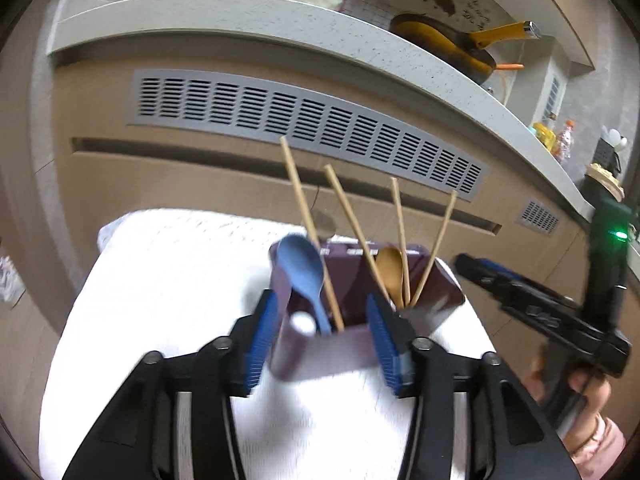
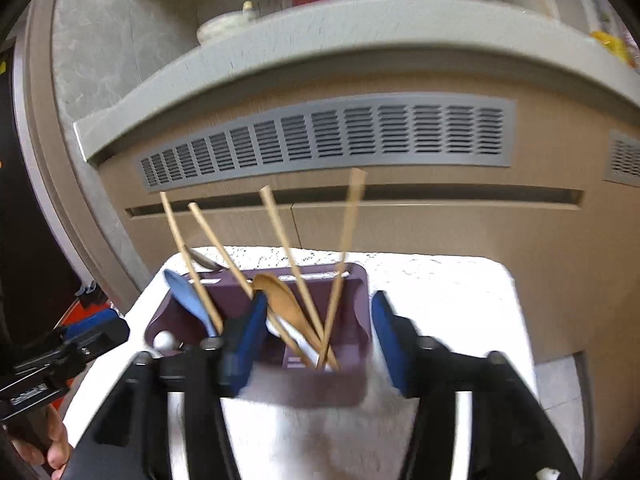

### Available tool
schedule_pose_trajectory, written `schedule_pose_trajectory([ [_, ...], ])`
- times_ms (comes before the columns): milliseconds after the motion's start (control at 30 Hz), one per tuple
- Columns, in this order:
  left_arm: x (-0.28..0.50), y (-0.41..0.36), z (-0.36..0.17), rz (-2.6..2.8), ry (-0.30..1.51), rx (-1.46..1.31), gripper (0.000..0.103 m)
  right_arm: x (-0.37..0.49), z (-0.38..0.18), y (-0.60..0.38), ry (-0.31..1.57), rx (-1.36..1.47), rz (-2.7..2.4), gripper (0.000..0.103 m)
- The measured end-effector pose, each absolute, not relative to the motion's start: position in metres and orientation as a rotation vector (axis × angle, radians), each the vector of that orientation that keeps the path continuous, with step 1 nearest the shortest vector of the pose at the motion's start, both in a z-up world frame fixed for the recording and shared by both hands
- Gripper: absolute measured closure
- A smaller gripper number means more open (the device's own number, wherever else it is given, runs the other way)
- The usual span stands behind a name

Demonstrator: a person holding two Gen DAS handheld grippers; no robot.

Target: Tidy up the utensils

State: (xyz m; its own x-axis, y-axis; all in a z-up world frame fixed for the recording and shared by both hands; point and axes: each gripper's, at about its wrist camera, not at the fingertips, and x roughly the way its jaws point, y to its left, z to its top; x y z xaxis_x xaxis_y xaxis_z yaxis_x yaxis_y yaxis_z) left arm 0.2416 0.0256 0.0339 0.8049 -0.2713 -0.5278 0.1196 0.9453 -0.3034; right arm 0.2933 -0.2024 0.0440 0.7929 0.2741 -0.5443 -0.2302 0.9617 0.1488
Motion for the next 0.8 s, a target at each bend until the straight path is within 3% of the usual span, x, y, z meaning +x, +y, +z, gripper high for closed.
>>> schedule_pose_trajectory([
  [133, 0.204, 0.019, 0.034, -0.158, 0.575, -0.216, 0.041, 0.24, 0.051, -0.214, 0.58, 0.086, 0.254, 0.039],
  [300, 0.148, 0.002, 0.039, -0.113, 0.496, -0.122, 0.016, 0.183, 0.05, -0.224, 0.574, 0.128, 0.245, 0.025],
  [467, 0.095, -0.017, 0.042, -0.04, 0.383, -0.023, 0.001, 0.13, 0.043, -0.226, 0.519, 0.105, 0.185, 0.009],
  [600, 0.065, -0.027, 0.038, 0.045, 0.333, 0.032, 0.0, 0.092, 0.035, -0.228, 0.48, 0.068, 0.124, 0.008],
  [800, 0.064, -0.023, 0.03, 0.024, 0.423, -0.011, 0.0, 0.074, 0.034, -0.237, 0.47, 0.042, 0.074, 0.007],
])
